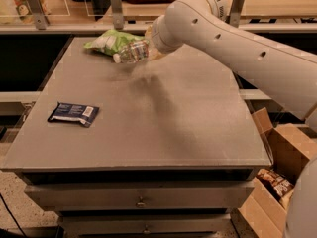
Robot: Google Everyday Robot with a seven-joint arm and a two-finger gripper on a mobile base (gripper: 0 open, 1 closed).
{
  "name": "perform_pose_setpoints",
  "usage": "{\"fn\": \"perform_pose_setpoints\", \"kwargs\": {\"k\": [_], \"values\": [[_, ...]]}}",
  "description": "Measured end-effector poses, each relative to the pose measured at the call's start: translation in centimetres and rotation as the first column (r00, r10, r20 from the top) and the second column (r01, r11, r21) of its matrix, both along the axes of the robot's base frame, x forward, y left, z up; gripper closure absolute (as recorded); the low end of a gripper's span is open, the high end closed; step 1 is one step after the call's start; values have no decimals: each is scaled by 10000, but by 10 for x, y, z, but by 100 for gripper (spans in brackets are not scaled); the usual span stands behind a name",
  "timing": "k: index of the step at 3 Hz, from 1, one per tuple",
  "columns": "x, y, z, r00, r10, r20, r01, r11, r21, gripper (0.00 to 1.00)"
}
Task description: Move water bottle near green rice chip bag
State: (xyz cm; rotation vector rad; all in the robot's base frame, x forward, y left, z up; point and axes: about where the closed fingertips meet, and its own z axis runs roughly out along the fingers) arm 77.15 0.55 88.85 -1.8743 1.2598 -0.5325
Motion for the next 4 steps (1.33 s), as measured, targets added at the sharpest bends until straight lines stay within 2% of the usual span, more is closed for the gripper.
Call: {"fn": "perform_pose_setpoints", "kwargs": {"k": [2, 3, 4], "values": [[-5, 15, -3, 9945, 1006, -285, -1004, 9949, 61, 13], [-7, 20, -4, 9913, 1274, -336, -1274, 9918, 46, 0], [-7, 20, -4, 9913, 1275, -337, -1274, 9918, 46, 0]]}}
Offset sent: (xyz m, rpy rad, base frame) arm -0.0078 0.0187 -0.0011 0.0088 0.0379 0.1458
